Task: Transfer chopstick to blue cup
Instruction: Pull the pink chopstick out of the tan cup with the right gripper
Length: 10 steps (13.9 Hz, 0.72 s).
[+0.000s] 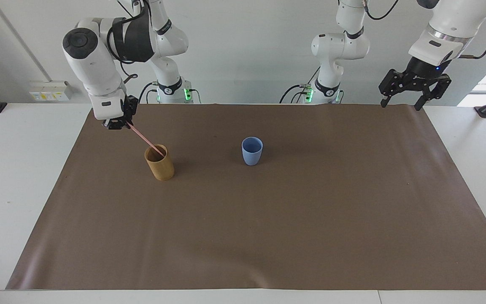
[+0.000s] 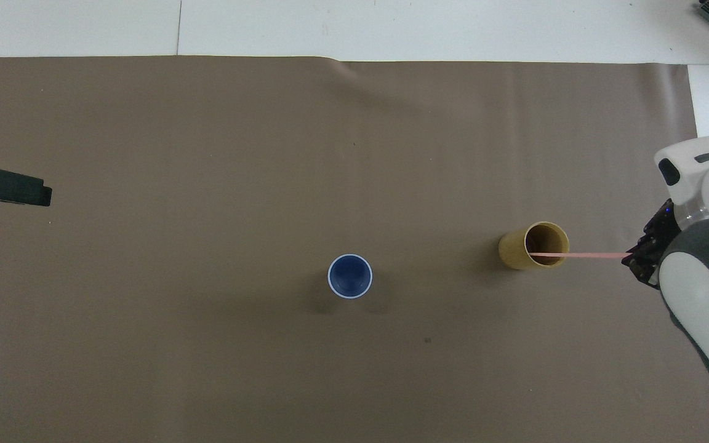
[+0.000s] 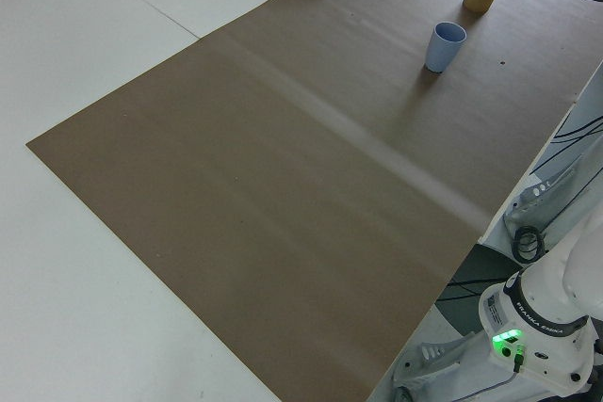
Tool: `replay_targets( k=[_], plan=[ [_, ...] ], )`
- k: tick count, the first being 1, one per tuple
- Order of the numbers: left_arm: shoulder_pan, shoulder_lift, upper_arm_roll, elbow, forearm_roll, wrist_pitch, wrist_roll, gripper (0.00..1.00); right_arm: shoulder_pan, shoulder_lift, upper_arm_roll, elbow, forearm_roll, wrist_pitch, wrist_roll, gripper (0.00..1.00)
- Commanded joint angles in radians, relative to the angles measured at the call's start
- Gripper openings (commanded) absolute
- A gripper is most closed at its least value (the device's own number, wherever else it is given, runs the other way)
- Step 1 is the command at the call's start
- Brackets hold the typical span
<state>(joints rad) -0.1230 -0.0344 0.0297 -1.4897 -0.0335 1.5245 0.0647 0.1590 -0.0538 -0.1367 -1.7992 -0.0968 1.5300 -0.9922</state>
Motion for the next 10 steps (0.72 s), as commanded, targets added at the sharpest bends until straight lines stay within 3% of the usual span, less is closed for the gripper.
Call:
replay_targets(
  k=[1,4,6,10],
  plan=[
    [0.005,0.024,-0.004,0.051,0.01,-0.043,0.015,1.0,-0.007,-0.001,0.012,0.116,-0.004,-0.14,-0.016,0.0],
    [0.062,0.024,-0.004,0.051,0.0,-0.055,0.095,1.0,0.037,0.008,0.051,0.198,0.005,-0.237,0.178,0.0],
    [0.095,0.014,-0.005,0.049,-0.002,-0.053,0.107,1.0,0.085,-0.001,0.116,0.193,0.014,-0.229,0.394,0.0],
    [0.097,0.008,-0.008,0.037,-0.002,-0.058,0.135,1.0,0.118,0.005,0.193,0.19,0.156,-0.182,0.682,0.0]
  ],
)
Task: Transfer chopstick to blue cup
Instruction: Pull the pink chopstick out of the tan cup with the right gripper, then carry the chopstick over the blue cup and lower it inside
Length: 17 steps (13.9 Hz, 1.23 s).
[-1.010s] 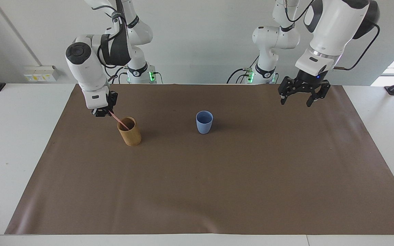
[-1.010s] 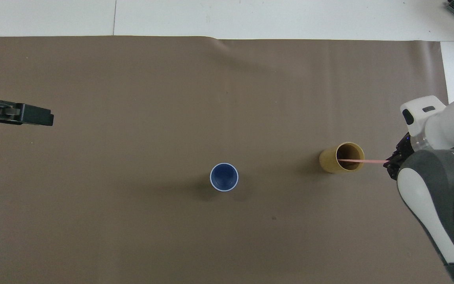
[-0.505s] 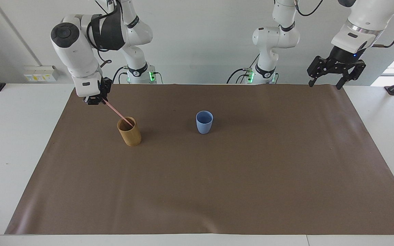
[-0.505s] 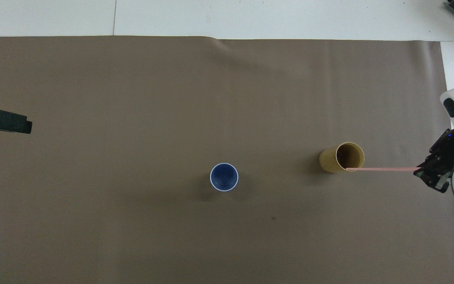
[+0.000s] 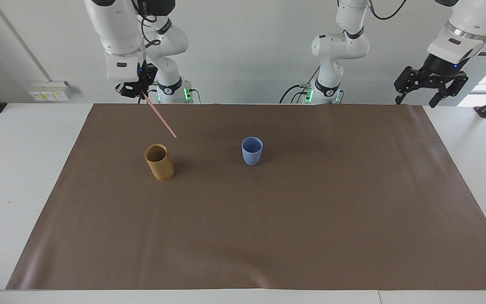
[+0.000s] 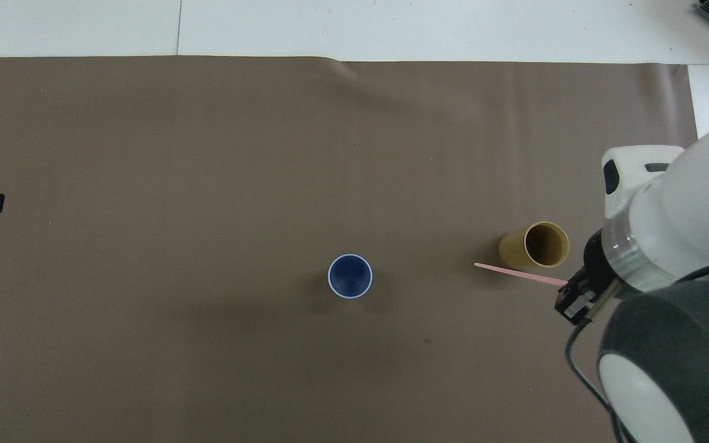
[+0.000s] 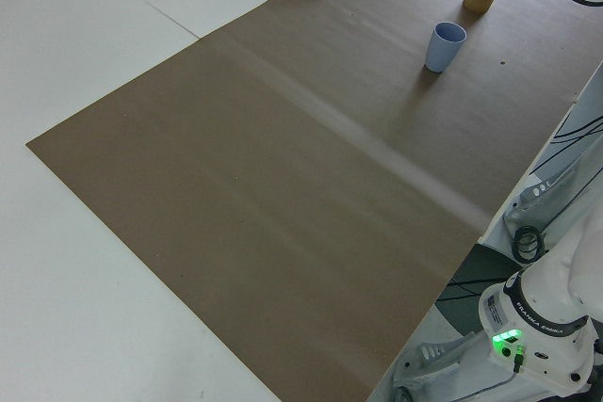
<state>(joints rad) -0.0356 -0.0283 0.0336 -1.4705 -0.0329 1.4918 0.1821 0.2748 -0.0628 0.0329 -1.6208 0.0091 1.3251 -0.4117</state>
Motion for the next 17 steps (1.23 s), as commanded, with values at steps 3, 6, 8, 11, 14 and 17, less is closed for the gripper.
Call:
replay_targets(
  k=[3,6,8,11,14,17],
  plan=[
    [0.01,0.001,-0.015,0.018,-0.002,-0.021,0.017,1.0,0.084,0.037,0.042,0.015,0.101,0.063,0.262,0.0],
    [0.006,0.001,-0.015,0.016,-0.001,-0.022,0.02,1.0,0.151,0.073,0.047,0.018,0.127,0.112,0.385,0.0],
    [0.006,0.001,-0.017,0.016,-0.001,-0.022,0.02,1.0,0.193,0.107,0.051,0.019,0.132,0.137,0.462,0.0],
    [0.006,0.001,-0.015,0.013,-0.002,-0.021,0.017,1.0,0.239,0.15,0.055,0.015,0.137,0.175,0.496,0.0],
    [0.01,-0.001,-0.017,0.013,-0.002,-0.018,0.004,1.0,0.25,0.164,0.053,0.007,0.137,0.209,0.496,0.0],
    [0.01,0.001,-0.015,0.013,-0.002,-0.018,0.002,1.0,0.25,0.187,0.053,-0.013,0.135,0.259,0.496,0.0]
  ],
)
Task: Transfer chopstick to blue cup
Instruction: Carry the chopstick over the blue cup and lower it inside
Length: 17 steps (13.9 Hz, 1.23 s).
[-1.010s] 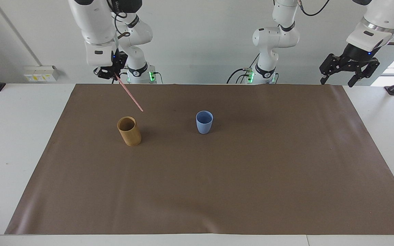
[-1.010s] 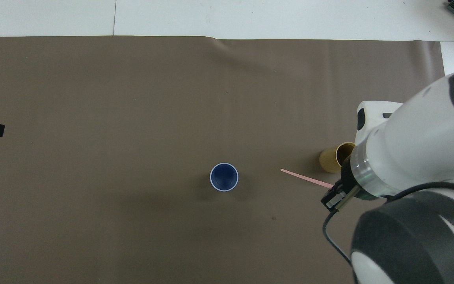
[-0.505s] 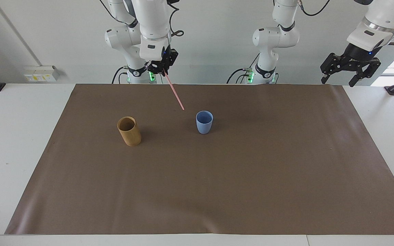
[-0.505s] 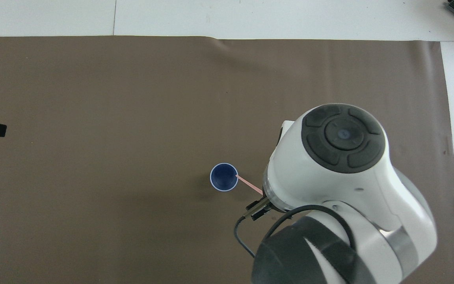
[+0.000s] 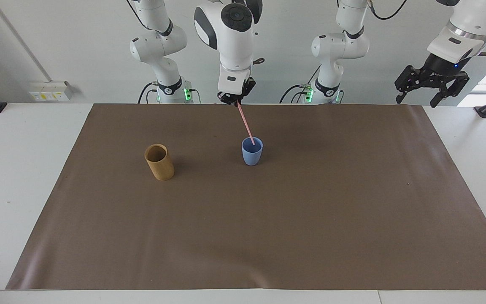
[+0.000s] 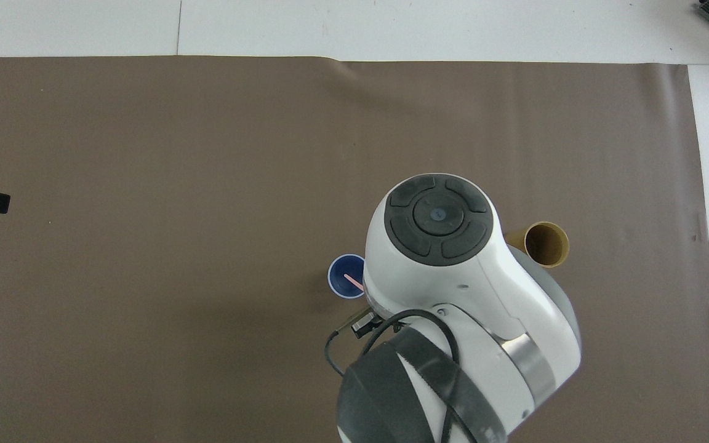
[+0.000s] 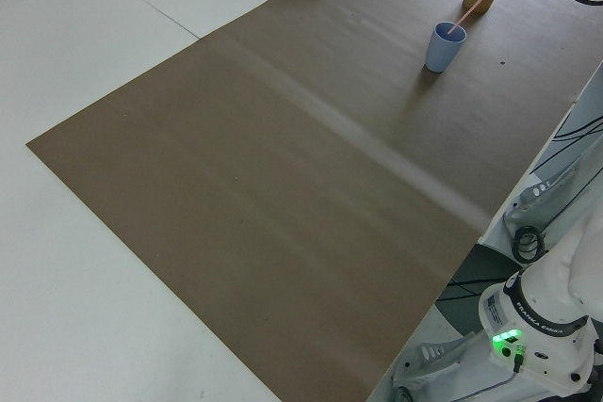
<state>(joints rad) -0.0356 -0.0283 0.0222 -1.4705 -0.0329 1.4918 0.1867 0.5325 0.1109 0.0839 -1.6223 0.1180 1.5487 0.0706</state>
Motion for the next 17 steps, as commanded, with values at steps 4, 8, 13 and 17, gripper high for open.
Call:
replay_targets(
  k=[4,8,13,17],
  plan=[
    [0.006,0.001,-0.005,0.015,-0.001,-0.018,-0.004,1.0,0.006,0.053,0.002,-0.028,0.011,0.07,0.021,0.0],
    [0.006,0.001,-0.008,0.013,-0.001,-0.013,-0.039,1.0,-0.006,0.052,0.002,-0.071,0.011,0.119,0.021,0.0],
    [0.003,-0.007,-0.007,0.007,-0.001,-0.019,-0.041,1.0,0.001,0.049,0.002,-0.096,0.014,0.156,0.044,1.0],
    [-0.003,-0.022,-0.01,-0.019,-0.001,-0.013,-0.081,1.0,-0.009,0.032,-0.012,-0.081,0.006,0.142,0.046,1.0]
  ],
)
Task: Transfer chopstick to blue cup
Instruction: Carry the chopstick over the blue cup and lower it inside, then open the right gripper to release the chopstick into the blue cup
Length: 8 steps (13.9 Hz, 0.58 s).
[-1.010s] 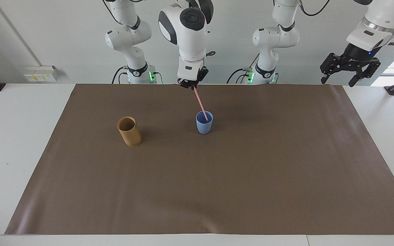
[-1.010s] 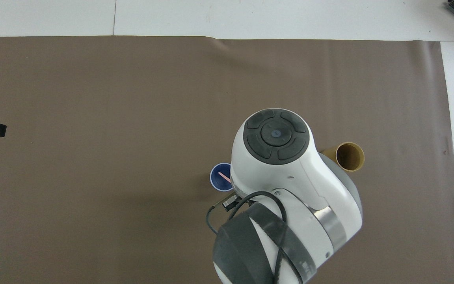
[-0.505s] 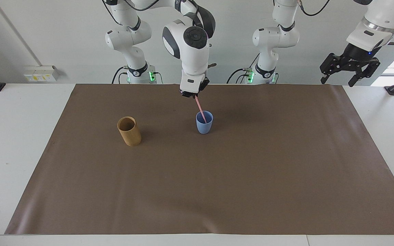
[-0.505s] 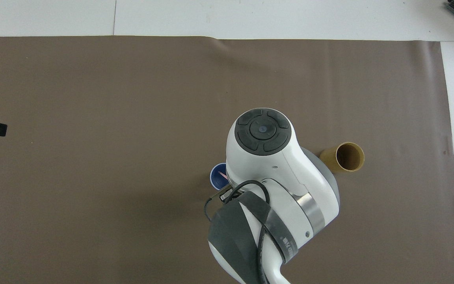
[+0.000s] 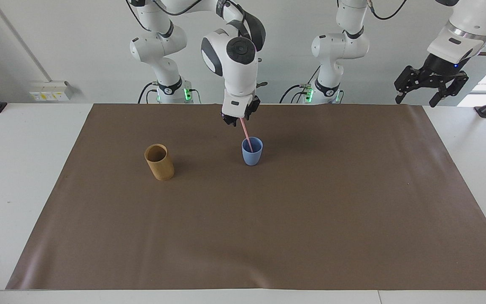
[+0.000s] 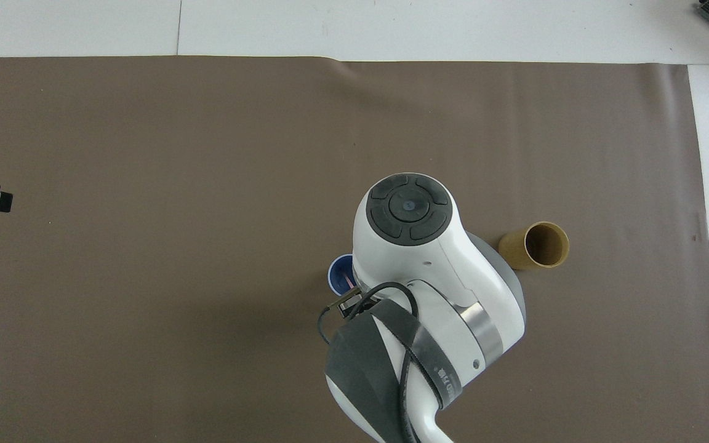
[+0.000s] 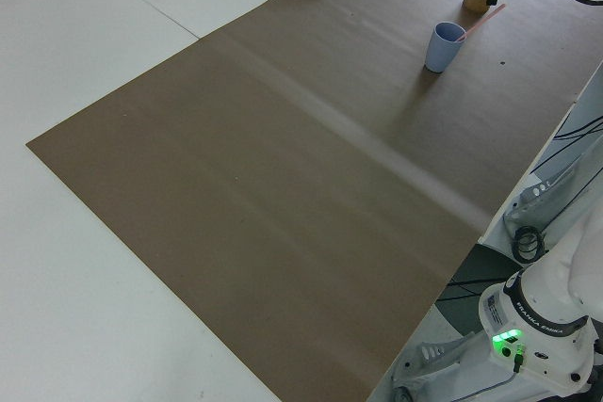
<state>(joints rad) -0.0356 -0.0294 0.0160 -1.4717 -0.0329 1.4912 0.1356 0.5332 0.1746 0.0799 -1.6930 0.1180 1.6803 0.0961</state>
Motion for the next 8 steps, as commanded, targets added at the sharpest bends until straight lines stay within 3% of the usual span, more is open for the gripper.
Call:
replay_targets(
  k=[1,5,8],
  plan=[
    [-0.001,-0.021,-0.004,-0.018,-0.001,-0.011,-0.03,1.0,-0.024,-0.049,-0.011,-0.008,-0.006,0.01,0.03,1.0],
    [-0.001,-0.02,-0.005,-0.018,-0.001,-0.009,-0.027,1.0,-0.087,-0.107,-0.011,0.006,-0.152,0.01,0.106,1.0],
    [-0.003,-0.02,-0.005,-0.016,-0.001,-0.009,-0.024,1.0,-0.205,-0.148,-0.008,0.023,-0.152,0.009,0.109,1.0]
  ],
)
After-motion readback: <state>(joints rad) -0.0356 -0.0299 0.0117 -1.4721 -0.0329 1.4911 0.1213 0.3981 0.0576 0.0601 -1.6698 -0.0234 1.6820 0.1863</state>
